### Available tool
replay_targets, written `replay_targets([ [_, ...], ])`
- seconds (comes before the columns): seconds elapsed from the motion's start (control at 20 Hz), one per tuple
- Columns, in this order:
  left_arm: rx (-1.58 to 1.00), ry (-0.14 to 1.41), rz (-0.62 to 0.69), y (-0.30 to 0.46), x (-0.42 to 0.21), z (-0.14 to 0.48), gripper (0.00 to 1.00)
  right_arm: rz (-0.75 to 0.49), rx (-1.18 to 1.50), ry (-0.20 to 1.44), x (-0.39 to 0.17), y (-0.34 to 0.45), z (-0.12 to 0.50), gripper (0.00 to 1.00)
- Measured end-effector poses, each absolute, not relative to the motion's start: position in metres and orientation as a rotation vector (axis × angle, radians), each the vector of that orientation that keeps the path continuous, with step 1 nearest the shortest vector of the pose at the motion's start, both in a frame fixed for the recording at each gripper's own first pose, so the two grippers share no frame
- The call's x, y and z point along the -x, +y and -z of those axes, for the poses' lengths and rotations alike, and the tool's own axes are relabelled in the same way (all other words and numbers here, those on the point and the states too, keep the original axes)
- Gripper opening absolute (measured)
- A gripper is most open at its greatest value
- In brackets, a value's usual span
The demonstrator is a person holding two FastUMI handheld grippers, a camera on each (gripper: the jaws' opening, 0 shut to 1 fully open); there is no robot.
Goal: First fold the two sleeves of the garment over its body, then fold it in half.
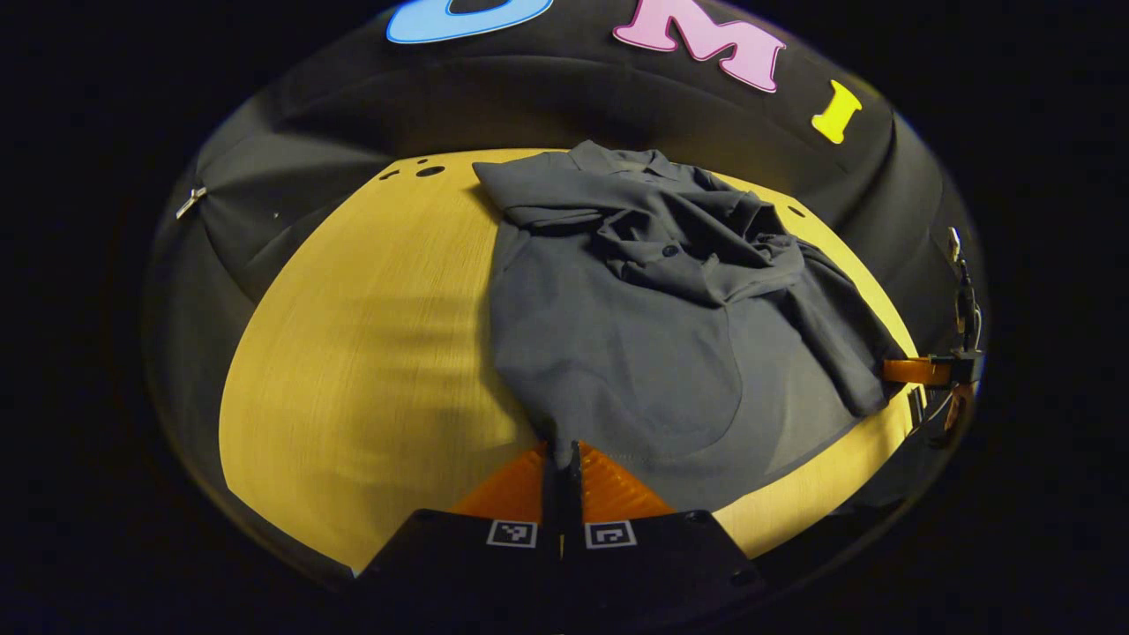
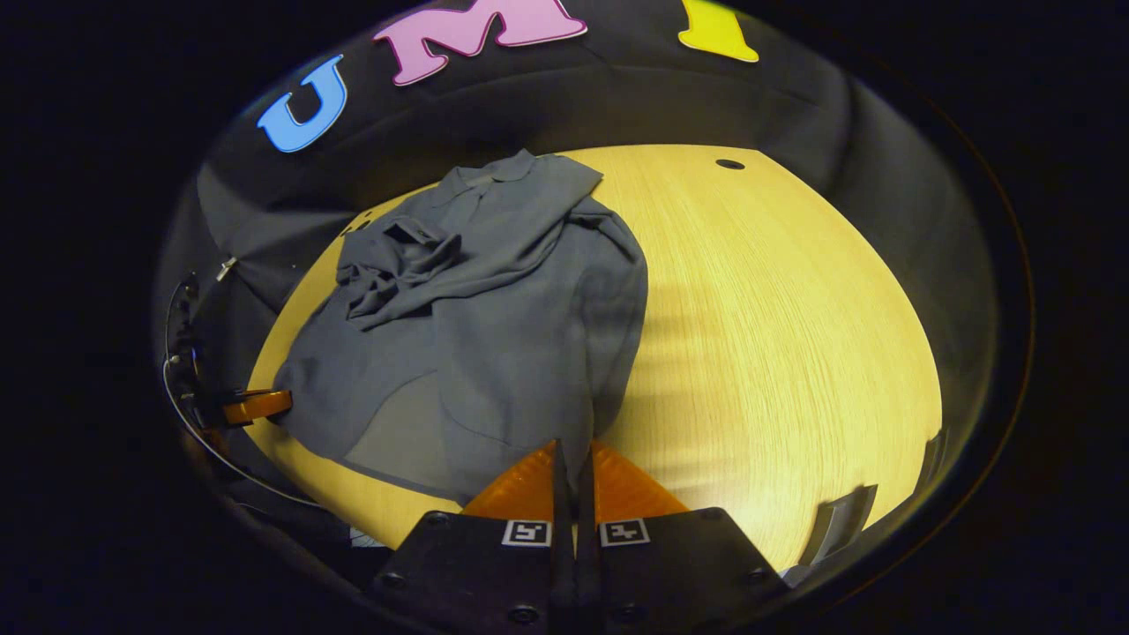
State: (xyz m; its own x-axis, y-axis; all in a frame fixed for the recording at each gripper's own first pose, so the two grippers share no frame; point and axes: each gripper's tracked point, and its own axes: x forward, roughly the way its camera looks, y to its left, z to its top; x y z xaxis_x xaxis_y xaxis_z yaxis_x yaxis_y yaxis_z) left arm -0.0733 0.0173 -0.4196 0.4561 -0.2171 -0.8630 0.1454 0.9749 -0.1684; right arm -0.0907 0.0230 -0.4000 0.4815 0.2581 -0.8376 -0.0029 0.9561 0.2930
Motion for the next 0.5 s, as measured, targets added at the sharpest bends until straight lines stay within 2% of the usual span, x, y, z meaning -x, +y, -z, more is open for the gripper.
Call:
replay_targets([
  [0.25, 0.141, 1.146, 0.241, 0.031, 0.112, 0.409, 0.06, -0.16, -0.319, 1.106, 0.096, 0.018, 0.383, 0.05],
  [0.5, 0.124, 1.125, 0.227, 0.044, 0.135, 0.38, 0.06, -0.205, -0.328, 1.122, 0.102, 0.031, 0.37, 0.05],
])
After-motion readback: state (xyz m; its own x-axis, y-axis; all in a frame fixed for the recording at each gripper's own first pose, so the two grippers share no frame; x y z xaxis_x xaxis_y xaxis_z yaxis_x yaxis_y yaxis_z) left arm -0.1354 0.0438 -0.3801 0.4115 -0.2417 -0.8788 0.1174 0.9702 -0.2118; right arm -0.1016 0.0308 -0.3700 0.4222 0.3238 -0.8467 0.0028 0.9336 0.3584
